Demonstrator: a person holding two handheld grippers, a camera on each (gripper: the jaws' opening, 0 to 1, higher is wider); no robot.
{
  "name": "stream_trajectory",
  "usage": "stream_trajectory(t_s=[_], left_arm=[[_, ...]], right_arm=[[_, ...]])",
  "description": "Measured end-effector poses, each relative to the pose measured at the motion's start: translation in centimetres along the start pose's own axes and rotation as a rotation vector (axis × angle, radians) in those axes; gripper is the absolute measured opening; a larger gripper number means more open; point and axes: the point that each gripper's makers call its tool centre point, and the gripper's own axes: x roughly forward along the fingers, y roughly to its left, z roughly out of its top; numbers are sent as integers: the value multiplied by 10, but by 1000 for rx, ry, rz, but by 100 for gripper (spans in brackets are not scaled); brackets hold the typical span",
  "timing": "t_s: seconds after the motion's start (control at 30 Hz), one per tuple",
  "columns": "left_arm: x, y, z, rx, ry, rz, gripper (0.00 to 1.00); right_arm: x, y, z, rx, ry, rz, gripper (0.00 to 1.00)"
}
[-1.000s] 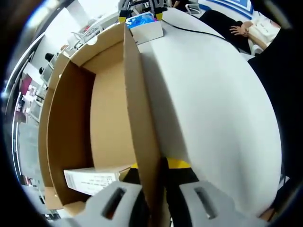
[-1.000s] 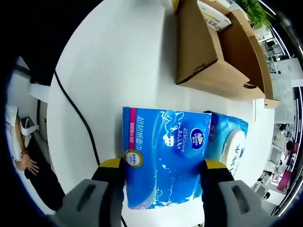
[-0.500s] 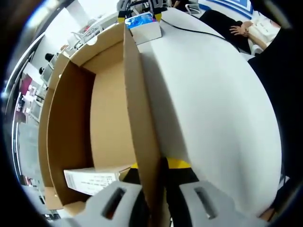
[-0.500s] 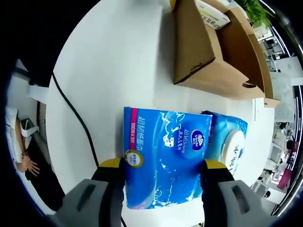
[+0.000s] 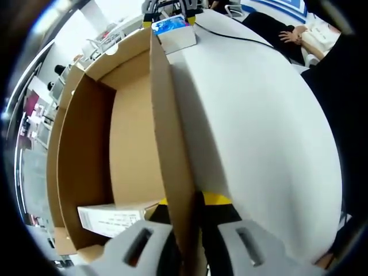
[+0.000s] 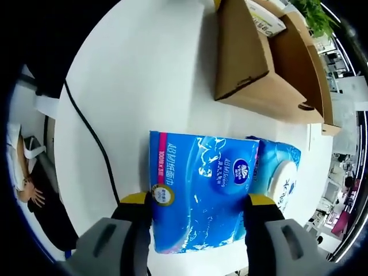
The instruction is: Operate the shoe box by opening the lid, removing the specified soft item, and placing it in the target area until the item is outside and the box remains undamaged.
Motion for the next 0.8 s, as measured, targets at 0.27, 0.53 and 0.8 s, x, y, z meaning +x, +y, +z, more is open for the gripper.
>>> stream_trajectory(t_s=[0.27, 0.53, 0.8], left_arm=[[-1, -1, 0, 1, -1, 0, 6], [-1, -1, 0, 1, -2, 0, 6], [-1, 0, 1, 3, -1, 0, 6]], right_arm=[[0, 0, 0, 57, -7, 6, 66], [1, -2, 1, 109, -3, 17, 66], [1, -3, 0, 108, 0, 21, 65]])
